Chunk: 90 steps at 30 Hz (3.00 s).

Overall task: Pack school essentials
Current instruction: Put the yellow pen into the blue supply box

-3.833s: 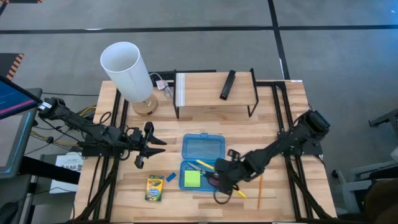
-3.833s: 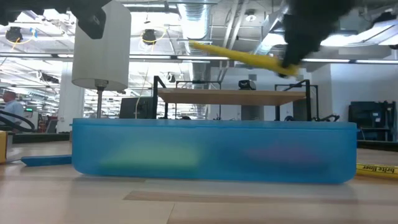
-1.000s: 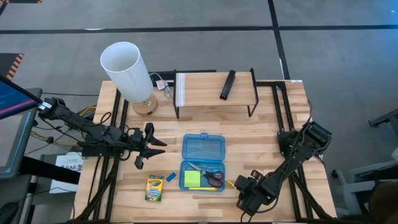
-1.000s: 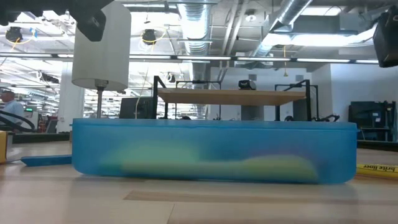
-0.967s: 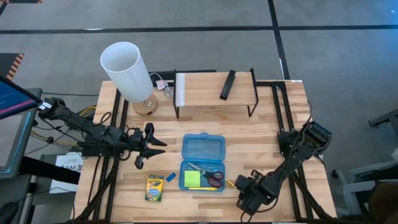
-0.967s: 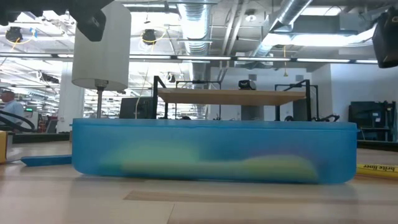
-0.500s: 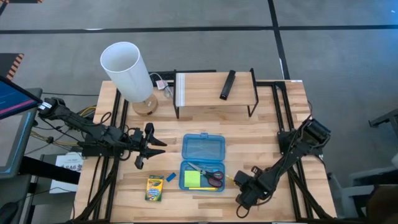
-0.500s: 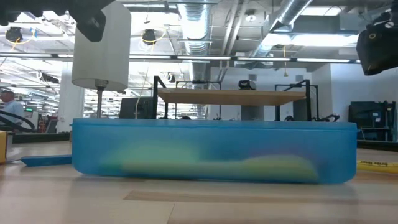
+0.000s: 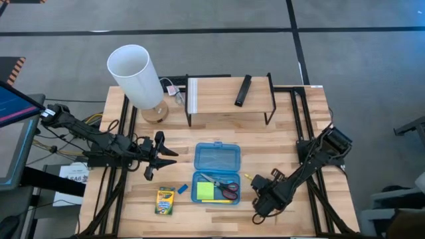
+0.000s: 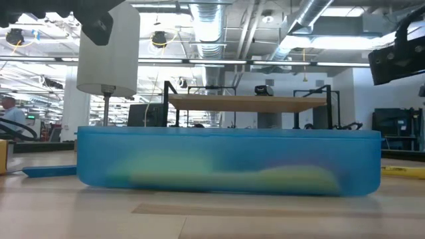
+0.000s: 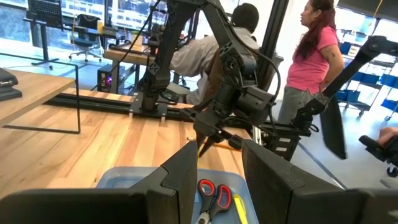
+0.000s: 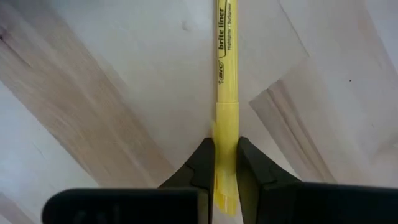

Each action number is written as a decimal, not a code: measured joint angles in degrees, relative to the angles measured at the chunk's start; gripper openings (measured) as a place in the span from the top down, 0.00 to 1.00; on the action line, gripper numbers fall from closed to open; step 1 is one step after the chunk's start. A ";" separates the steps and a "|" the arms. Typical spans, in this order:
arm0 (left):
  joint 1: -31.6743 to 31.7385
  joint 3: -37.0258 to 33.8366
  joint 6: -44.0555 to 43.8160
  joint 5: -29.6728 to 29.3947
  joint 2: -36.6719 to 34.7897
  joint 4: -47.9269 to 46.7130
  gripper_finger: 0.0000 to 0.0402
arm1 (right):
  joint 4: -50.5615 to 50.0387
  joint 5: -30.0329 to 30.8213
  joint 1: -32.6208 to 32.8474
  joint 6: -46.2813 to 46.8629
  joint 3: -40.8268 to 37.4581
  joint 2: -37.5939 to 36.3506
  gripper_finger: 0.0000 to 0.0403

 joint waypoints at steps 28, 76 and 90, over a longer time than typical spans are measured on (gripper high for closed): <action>0.00 0.00 -0.02 0.01 -0.01 -0.02 0.72 | -10.84 4.03 -2.11 4.87 -1.05 -10.71 0.82; 0.00 0.00 -0.74 -0.28 0.00 0.00 0.72 | 17.08 2.05 -1.13 11.12 -24.79 -24.52 0.93; 0.00 0.00 -0.52 -0.25 0.00 -0.02 0.72 | 17.25 4.15 -4.79 2.89 -19.35 -24.54 0.93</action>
